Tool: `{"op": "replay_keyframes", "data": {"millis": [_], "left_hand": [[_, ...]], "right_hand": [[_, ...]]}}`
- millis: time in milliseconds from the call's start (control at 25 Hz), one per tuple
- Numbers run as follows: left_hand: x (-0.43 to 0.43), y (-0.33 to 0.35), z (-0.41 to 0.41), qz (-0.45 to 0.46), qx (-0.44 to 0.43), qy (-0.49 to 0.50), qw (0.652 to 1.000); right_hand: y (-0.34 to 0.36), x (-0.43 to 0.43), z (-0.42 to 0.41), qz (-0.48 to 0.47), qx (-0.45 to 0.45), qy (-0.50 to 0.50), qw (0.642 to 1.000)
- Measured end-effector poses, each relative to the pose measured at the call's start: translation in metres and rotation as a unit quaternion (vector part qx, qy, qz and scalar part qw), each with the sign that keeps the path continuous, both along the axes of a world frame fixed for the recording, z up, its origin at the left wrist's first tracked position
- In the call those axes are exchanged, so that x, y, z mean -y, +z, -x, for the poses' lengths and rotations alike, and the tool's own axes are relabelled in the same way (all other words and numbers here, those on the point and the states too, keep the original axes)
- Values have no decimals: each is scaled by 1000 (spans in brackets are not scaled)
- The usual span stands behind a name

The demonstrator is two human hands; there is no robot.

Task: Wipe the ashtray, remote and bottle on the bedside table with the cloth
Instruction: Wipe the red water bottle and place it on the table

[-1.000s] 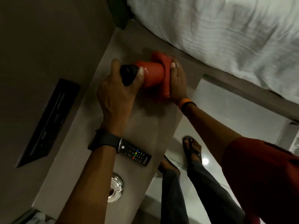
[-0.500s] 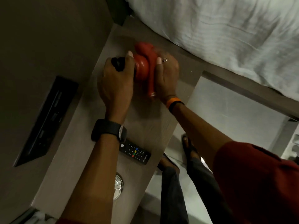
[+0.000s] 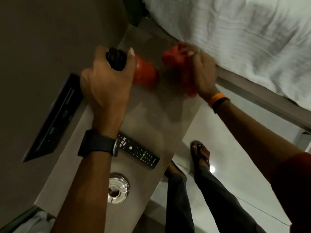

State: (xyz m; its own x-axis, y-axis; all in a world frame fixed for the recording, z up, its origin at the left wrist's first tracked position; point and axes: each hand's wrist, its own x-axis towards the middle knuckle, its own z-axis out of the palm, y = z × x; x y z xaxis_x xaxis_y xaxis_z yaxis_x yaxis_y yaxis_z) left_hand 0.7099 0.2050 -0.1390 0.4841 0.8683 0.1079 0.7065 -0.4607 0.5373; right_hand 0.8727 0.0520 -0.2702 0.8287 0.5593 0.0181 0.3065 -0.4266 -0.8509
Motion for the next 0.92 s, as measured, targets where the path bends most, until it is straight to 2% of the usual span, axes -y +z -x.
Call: {"op": "replay_keyframes", "data": {"millis": [40, 80, 120, 160, 240, 320, 400, 480, 520, 560, 640, 760, 840, 920], "left_hand": [[-5, 4, 4, -5, 4, 6, 1000], [-9, 7, 8, -9, 6, 12, 1000], [-12, 9, 9, -13, 7, 15, 1000], [-15, 10, 10, -16, 10, 14, 1000], [-17, 12, 8, -29, 18, 8, 999], [-18, 14, 3, -33, 23, -8, 999], [-21, 16, -1, -48, 8, -23, 999], [-21, 17, -6, -61, -15, -39, 997], [-19, 16, -10, -63, -25, -39, 997], [-18, 15, -12, -66, -34, -34, 997], [-13, 12, -15, -72, -40, -38, 996], [1, 2, -17, -61, -42, -72, 995], [13, -5, -18, -68, -49, -93, 992], [26, -9, -19, -70, -57, -126, 988]], "right_hand": [[-10, -5, 15, 115, 26, 89, 989], [-23, -11, 31, 233, 68, 157, 957], [-37, -18, 46, 305, 110, 187, 927], [-47, -28, 59, 331, 140, 195, 913], [-57, -44, 79, 316, 188, 255, 894], [-66, -41, 99, 266, 273, 402, 832], [-71, -11, 110, 201, 318, 527, 762], [-70, 41, 100, 182, 341, 592, 707], [-69, 66, 83, 187, 353, 594, 699], [-68, 84, 59, 205, 359, 574, 707], [-64, 97, 9, 265, 322, 495, 763], [-63, 64, -22, 322, 254, 363, 837], [-66, 35, -19, 340, 221, 289, 867], [-71, 26, -14, 342, 208, 252, 881]]}}
